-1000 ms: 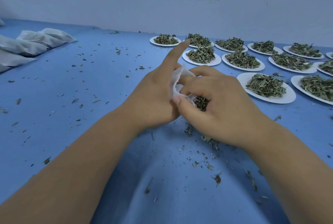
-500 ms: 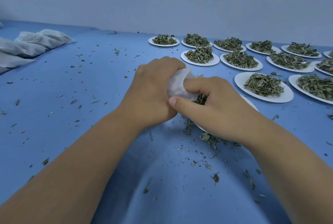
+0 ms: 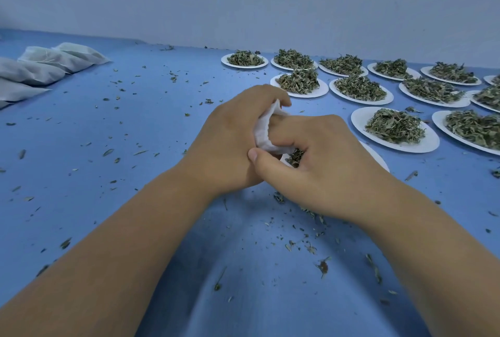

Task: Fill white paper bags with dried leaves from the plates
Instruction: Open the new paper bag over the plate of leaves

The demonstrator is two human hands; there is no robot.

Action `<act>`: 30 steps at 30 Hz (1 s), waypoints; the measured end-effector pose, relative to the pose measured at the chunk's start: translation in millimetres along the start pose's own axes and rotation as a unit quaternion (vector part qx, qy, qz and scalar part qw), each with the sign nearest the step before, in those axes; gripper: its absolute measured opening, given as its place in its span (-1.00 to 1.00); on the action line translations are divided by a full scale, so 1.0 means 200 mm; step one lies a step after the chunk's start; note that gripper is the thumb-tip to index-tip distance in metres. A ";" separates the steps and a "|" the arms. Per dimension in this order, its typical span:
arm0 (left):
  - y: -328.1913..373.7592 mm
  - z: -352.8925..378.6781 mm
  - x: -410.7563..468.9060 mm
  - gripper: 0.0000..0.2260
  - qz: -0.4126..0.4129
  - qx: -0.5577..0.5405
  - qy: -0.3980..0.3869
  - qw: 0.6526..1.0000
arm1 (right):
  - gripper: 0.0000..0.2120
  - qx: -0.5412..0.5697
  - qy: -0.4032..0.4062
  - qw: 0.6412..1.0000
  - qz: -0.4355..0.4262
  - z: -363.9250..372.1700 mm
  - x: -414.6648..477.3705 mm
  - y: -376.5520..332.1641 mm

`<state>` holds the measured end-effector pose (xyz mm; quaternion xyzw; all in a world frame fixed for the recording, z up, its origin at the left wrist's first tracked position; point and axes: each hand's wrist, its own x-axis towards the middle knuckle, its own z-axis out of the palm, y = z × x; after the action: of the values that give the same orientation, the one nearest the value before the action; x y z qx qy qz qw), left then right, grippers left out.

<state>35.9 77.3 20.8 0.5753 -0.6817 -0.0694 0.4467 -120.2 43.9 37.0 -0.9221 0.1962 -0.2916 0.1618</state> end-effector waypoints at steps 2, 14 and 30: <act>-0.02 0.01 0.00 -0.56 -0.030 -0.011 0.012 0.999 | -0.65 -0.015 0.017 1.000 -0.011 -0.01 0.00 0.00; 0.07 0.01 -0.05 -0.66 0.105 0.010 0.049 0.993 | -0.62 0.014 -0.036 0.999 0.018 -0.01 0.00 0.00; 0.05 -0.02 -0.02 -0.88 0.024 0.186 0.036 0.982 | -0.58 0.006 -0.007 1.000 -0.025 0.00 0.00 0.02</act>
<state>31.6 85.1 26.4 0.6341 -0.6797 0.0905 0.3574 -122.0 40.2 35.9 -0.9276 0.1701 -0.2906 0.1617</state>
